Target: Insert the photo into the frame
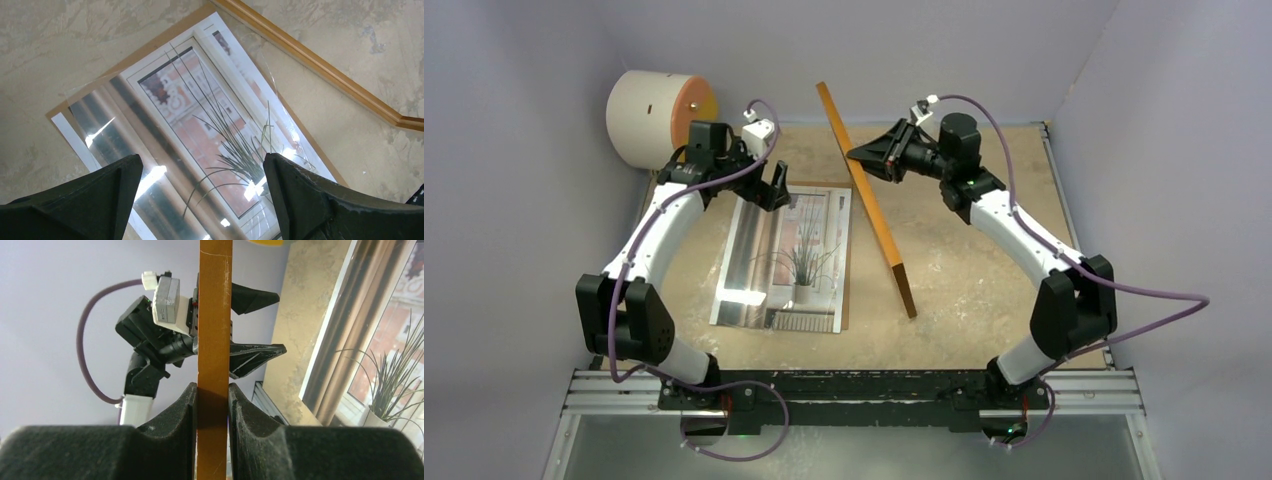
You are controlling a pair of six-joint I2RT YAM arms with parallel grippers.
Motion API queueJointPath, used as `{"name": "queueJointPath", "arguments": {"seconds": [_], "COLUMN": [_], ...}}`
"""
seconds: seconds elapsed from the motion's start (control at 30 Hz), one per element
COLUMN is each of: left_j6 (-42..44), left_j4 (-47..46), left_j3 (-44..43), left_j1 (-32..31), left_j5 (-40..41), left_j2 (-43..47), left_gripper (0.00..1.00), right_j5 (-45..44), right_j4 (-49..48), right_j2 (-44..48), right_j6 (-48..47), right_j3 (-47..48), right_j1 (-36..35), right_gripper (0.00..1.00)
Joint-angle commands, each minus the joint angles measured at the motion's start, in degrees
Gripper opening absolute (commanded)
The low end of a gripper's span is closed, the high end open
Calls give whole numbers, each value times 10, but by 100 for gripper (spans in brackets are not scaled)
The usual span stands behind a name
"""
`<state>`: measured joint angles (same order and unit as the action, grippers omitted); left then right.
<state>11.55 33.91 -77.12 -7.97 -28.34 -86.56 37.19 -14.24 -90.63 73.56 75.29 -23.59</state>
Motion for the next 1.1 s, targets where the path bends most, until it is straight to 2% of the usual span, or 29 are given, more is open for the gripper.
{"name": "queueJointPath", "arguments": {"seconds": [0.0, 0.23, 0.37, 0.53, 0.6, 0.8, 0.9, 1.07], "left_j6": [-5, -12, -11, -9, -9, -7, -7, -7], "left_j4": [-20, -26, -27, -32, -34, -38, -41, -46], "left_j3": [-33, -48, -46, -35, -32, -23, -19, -14], "left_j1": [-11, -25, -30, -34, -34, -34, -34, -35], "left_j5": [-1, 3, 10, 17, 20, 26, 28, 28], "left_j2": [6, -14, -21, -26, -28, -28, -28, -33], "left_gripper": [100, 100, 100, 100, 100, 100, 100, 100], "right_j5": [39, 61, 60, 17, 2, -29, -43, -53], "right_j4": [-86, -82, -12, 123, 162, 229, 273, 288], "right_j2": [42, 60, 76, 101, 111, 133, 143, 166], "right_j6": [41, 53, 7, -92, -119, -169, -204, -214], "right_j3": [-30, -88, -102, -89, -86, -75, -58, -61], "right_j1": [35, 103, 143, 186, 197, 225, 234, 258], "right_gripper": [0, 2, 21, 55, 64, 71, 72, 72]}}
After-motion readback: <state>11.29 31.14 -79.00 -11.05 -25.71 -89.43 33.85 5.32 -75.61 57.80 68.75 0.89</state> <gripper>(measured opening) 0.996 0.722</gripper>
